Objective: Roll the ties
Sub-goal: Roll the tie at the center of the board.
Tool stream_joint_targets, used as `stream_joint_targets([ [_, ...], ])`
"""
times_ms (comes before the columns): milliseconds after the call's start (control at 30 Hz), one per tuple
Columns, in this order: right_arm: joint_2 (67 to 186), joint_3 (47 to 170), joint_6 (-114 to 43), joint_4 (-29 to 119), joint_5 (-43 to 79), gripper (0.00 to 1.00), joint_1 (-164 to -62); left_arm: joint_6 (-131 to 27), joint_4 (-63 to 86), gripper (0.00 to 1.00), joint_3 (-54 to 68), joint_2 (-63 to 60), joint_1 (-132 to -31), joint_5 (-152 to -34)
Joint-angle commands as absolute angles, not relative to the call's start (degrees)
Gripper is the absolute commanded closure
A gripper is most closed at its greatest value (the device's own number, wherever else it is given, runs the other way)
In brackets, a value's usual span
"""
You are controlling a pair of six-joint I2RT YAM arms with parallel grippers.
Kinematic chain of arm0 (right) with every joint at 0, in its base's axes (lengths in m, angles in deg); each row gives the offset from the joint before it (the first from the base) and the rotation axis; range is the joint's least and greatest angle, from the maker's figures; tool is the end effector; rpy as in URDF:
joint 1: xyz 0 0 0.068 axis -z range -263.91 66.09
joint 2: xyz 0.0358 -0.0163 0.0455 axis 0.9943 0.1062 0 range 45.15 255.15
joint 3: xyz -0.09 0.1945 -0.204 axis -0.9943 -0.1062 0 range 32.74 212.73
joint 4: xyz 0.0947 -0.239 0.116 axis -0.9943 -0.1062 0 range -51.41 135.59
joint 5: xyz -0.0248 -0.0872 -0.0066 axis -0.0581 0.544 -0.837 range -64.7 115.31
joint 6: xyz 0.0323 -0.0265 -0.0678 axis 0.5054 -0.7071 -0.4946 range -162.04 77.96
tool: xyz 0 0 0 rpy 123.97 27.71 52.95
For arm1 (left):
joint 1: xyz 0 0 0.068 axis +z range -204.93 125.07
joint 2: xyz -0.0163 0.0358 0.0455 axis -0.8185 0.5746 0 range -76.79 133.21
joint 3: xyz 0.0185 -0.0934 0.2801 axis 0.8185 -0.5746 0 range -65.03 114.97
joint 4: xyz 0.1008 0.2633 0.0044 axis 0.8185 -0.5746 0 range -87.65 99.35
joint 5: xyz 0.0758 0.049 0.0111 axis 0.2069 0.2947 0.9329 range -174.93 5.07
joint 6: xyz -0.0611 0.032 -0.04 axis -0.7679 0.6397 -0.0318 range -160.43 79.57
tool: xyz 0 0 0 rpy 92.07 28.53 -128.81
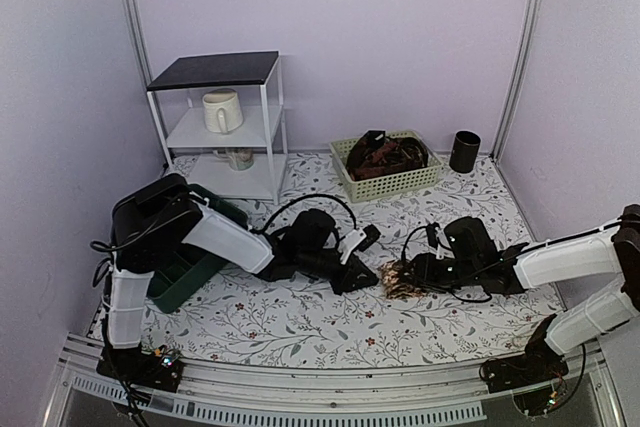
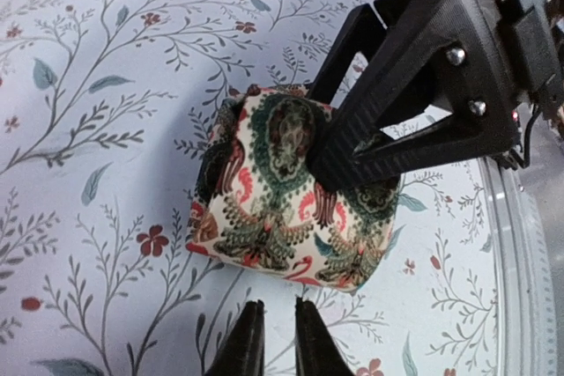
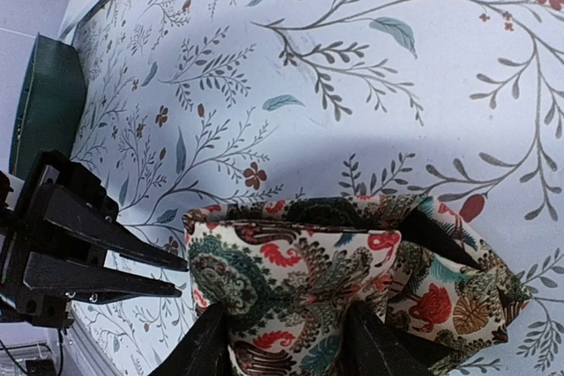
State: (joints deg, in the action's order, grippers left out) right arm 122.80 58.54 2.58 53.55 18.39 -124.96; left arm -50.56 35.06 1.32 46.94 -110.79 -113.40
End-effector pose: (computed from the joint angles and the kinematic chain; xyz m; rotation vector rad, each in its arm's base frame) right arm 0.2005 0.1854 0.1234 0.0136 2.5027 0.8350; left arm 0.2470 -0.4226 0.0899 1.1781 1.9670 -1.1730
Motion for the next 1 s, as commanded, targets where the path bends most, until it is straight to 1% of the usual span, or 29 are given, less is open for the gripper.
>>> stream_joint_targets([
  [0, 125.55, 56.32, 5.6, 60.45, 8.9, 0.55, -124.59, -54.34, 33.66, 0.83, -1.74, 39.2, -109.89, -106.93],
  [67, 127.18, 55.78, 7.79, 63.53, 6.99, 0.55, -124.57, -53.91, 30.19, 0.8, -3.5, 34.64, -109.84, -102.45],
  [200, 130.38, 56.37, 10.64, 67.54, 5.02, 0.56, -124.88, -55.44, 23.3, 0.8, -6.68, 26.14, -109.7, -92.07],
  [233, 131.19, 57.01, 11.01, 68.02, 4.88, 0.56, -125.43, -56.48, 22.19, 0.78, -7.62, 23.86, -109.69, -89.63],
  [333, 133.74, 59.25, 12.18, 68.75, 4.51, 0.56, -126.98, -58.61, 21.61, 0.63, -11.42, 16.96, -109.6, -84.0],
  [367, 134.59, 59.71, 12.62, 69.24, 4.03, 0.56, -127.18, -59.22, 22.28, 0.6, -13.7, 14.62, -109.52, -82.53],
  [400, 135.22, 59.77, 12.98, 70.14, 3.53, 0.56, -127.15, -60.41, 23.09, 0.56, -15.33, 12.54, -109.47, -81.0],
  [467, 136.22, 59.55, 13.78, 71.63, 3.06, 0.56, -127.22, -64.91, 23.25, 0.37, -18.13, 9.15, -108.64, -79.17],
  [533, 136.82, 58.78, 13.81, 72.54, 2.8, 0.56, -127.09, -67.48, 25.28, 0.35, -20.48, 6.83, -106.44, -85.02],
  [567, 136.9, 58.04, 13.77, 73.31, 2.66, 0.56, -127.06, -68.81, 25.38, 0.33, -20.85, 6.26, -105.72, -87.37],
  [600, 136.84, 57.19, 13.9, 73.96, 2.7, 0.56, -126.91, -69.39, 24.56, 0.29, -20.79, 6.03, -105.5, -88.28],
  [633, 136.68, 56.33, 14.13, 74.7, 2.71, 0.56, -126.58, -70.04, 23.7, 0.22, -20.67, 6.04, -105.51, -88.55],
  [700, 136.29, 54.49, 14.88, 76.11, 2.67, 0.56, -125.81, -72.02, 24.08, 0.04, -20.97, 6.31, -105.48, -90.59],
  [733, 136.13, 53.96, 15.33, 76.44, 2.63, 0.56, -125.32, -72.89, 24.75, 0.02, -20.97, 7.22, -105.49, -91.8],
  [767, 136.04, 53.58, 15.36, 76.4, 2.65, 0.55, -124.9, -73.77, 24.93, 0.05, -20.54, 8.39, -105.57, -92.9],
  [867, 136.2, 52.86, 14.73, 76.17, 2.22, 0.52, -123.17, -75.92, 25.43, 0.2, -18.82, 12.38, -106.55, -93.5],
  [967, 135.57, 51.92, 14.25, 76.17, 2.29, 0.5, -122.34, -79.26, 27.04, 0.32, -16.98, 17.36, -107.28, -95.2],
])
